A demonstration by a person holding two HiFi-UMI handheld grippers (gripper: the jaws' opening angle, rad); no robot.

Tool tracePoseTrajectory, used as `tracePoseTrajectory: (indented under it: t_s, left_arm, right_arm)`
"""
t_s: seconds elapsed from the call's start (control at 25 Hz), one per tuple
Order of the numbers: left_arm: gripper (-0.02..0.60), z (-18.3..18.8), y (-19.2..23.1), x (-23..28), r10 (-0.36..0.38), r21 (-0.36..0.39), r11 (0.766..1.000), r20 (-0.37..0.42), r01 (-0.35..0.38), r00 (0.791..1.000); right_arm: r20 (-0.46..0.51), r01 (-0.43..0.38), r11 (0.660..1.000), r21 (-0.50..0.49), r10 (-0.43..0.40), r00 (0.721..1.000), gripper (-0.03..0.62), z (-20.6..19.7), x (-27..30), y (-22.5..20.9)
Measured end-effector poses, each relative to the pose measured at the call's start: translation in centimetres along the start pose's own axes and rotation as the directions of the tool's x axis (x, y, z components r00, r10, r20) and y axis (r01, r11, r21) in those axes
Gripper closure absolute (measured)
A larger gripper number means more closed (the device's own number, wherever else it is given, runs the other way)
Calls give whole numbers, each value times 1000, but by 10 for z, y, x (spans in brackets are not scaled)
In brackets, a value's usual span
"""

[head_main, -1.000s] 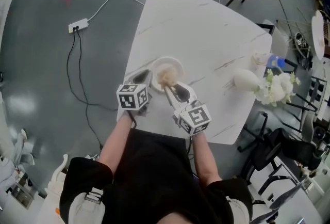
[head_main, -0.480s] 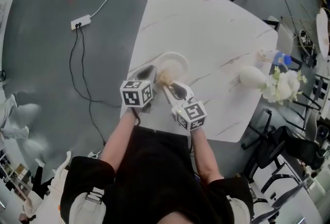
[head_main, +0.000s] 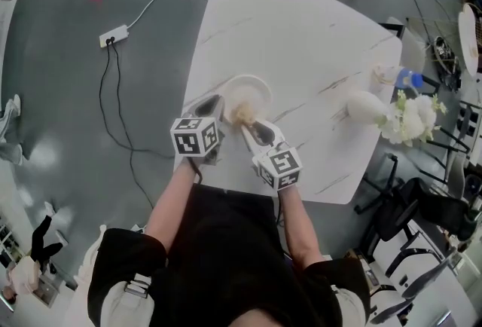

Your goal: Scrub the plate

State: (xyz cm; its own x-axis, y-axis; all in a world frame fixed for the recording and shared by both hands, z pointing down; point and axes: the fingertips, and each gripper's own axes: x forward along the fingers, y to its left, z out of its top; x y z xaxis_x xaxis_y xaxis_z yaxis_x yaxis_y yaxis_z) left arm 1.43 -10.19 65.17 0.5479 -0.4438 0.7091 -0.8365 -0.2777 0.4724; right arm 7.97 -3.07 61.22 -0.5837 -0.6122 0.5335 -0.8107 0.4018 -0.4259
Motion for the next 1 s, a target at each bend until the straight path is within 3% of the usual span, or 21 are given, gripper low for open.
tracePoseTrajectory:
  t_s: [0.56, 0.88, 0.96, 1.0]
  left_arm:
    - [543, -2, -3, 2, 7, 13, 1000, -4, -7, 1000]
    - [540, -2, -4, 2, 1, 20, 1000, 1, -1, 1000]
    - [532, 0, -4, 0, 2, 19, 1000, 13, -2, 1000]
    - [486, 2, -5, -1, 1, 16, 1000, 25, -1, 1000]
  right_arm:
    - [30, 91, 995, 47, -92, 995, 507, -8, -40, -38]
    - [32, 87, 995, 40, -88, 996, 507, -10, -40, -37]
    - [34, 83, 996, 36, -84, 996, 507, -9, -39, -35]
    - [36, 80, 996, 34, -82, 996, 507, -8, -39, -33]
